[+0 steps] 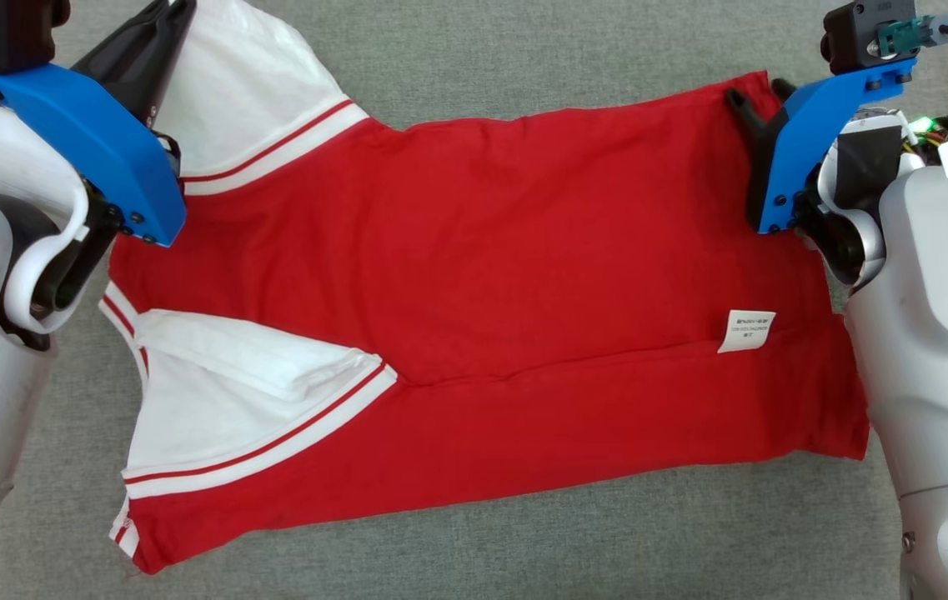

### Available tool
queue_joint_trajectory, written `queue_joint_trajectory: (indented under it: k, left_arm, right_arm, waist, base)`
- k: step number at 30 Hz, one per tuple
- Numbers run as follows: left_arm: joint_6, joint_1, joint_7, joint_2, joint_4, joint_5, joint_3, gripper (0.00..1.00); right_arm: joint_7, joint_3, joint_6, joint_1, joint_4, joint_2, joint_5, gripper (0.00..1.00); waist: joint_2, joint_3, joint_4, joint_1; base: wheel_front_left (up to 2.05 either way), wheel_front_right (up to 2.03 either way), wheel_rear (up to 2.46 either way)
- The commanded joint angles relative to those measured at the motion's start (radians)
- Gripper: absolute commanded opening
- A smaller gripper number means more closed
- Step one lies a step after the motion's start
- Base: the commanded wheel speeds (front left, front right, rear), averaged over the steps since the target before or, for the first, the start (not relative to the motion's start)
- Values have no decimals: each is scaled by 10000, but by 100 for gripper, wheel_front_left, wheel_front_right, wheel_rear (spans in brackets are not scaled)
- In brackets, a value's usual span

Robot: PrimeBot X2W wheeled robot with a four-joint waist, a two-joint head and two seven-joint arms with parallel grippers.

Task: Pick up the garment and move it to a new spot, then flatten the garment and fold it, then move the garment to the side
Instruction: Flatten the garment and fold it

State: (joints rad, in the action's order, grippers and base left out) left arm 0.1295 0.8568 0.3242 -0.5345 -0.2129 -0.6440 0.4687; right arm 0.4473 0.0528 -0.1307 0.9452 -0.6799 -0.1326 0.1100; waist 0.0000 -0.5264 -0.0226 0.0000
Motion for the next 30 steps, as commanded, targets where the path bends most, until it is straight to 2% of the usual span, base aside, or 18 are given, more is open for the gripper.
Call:
queue_joint_trajectory:
  k: [1, 4, 5, 6, 7, 14, 20, 24, 30]
  left_arm:
    - [8, -49, -101, 15, 40, -72, 61, 0]
    - [8, 6, -201, -5, 39, -165, 121, 0]
    - [9, 14, -211, -32, 47, -190, 128, 0]
    - [9, 1, -260, -57, 46, -220, 127, 0]
    - [9, -31, -301, -79, 50, -236, 132, 0]
    - [9, -326, -788, -146, 163, -337, 72, 0]
    - [-20, -1379, -1549, -240, 797, -460, 95, 0]
    - [-244, -2649, -2043, -337, 1435, -584, 92, 0]
    - [-791, -4637, -2715, -376, 2143, -893, -32, 0]
  right_arm:
    - [-18, -19, -1, 115, -225, 0, 200, 47]
    - [-34, -26, -1, 237, -644, -44, 430, 36]
    - [-119, 2, -1, 299, -752, -72, 459, 27]
    - [-258, 6, -1, 339, -824, -82, 475, 5]
    - [-406, 34, -1, 385, -887, -91, 486, 0]
    - [-1741, 294, -1, 469, -926, -276, 473, 0]
    - [-2888, 940, -1, -473, -680, -596, 788, 0]
    - [-3493, 1215, -1, -1391, -330, -872, 1077, 0]
    - [-4031, 1039, -1, -2918, 217, -1057, 1420, 0]
  waist:
    - [0, 24, 52, 0]
    - [0, 37, 125, 0]
    - [0, 28, 142, 0]
    - [0, 30, 154, 0]
    - [0, 37, 166, 0]
    - [0, 253, 168, 0]
    - [0, 823, 190, 0]
    - [0, 1394, 305, 0]
    - [0, 2296, 483, 0]
  base:
    - [0, 0, 0]
    - [0, 0, 0]
    - [0, 0, 0]
    - [0, 0, 0]
    - [0, 0, 0]
    - [0, 0, 0]
    - [0, 0, 0]
    - [0, 0, 0]
    - [0, 0, 0]
